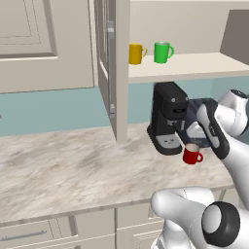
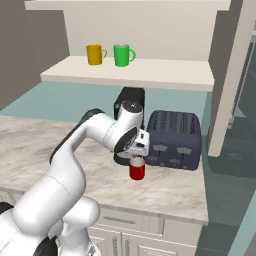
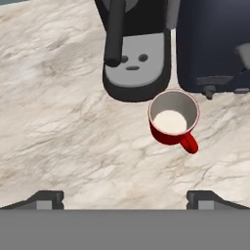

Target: Pick the mug on the counter and place it in the cabinet with the handle facing the right, like the mugs already inside.

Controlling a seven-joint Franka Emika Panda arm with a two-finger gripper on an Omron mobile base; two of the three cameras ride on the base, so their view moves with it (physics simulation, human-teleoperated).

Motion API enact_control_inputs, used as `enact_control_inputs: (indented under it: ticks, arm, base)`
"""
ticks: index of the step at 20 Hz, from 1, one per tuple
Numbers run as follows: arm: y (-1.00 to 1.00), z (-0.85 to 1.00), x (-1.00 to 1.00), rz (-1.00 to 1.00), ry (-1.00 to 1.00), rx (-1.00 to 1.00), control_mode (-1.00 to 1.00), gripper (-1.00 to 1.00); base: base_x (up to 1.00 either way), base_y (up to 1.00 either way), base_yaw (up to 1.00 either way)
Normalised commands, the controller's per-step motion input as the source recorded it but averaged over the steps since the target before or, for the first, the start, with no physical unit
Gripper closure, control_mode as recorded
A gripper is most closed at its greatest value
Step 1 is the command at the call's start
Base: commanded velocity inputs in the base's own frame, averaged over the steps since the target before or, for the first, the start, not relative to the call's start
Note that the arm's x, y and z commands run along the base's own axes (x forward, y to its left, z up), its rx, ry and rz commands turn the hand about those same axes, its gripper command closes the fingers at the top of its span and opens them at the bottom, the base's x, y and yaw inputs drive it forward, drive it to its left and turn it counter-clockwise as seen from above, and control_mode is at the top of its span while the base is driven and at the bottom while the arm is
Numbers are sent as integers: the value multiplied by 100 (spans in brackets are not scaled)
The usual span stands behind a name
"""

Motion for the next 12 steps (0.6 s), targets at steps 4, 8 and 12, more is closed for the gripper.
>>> enact_control_inputs:
  ticks: [4,8,12]
  arm:
    - [-15,-33,0,0,-1,-3,-100,-100]
    - [-17,-37,0,0,0,0,-100,-100]
    - [-18,-37,0,0,0,0,-100,-100]
  base:
    - [0,0,0]
    - [0,0,0]
    - [0,0,0]
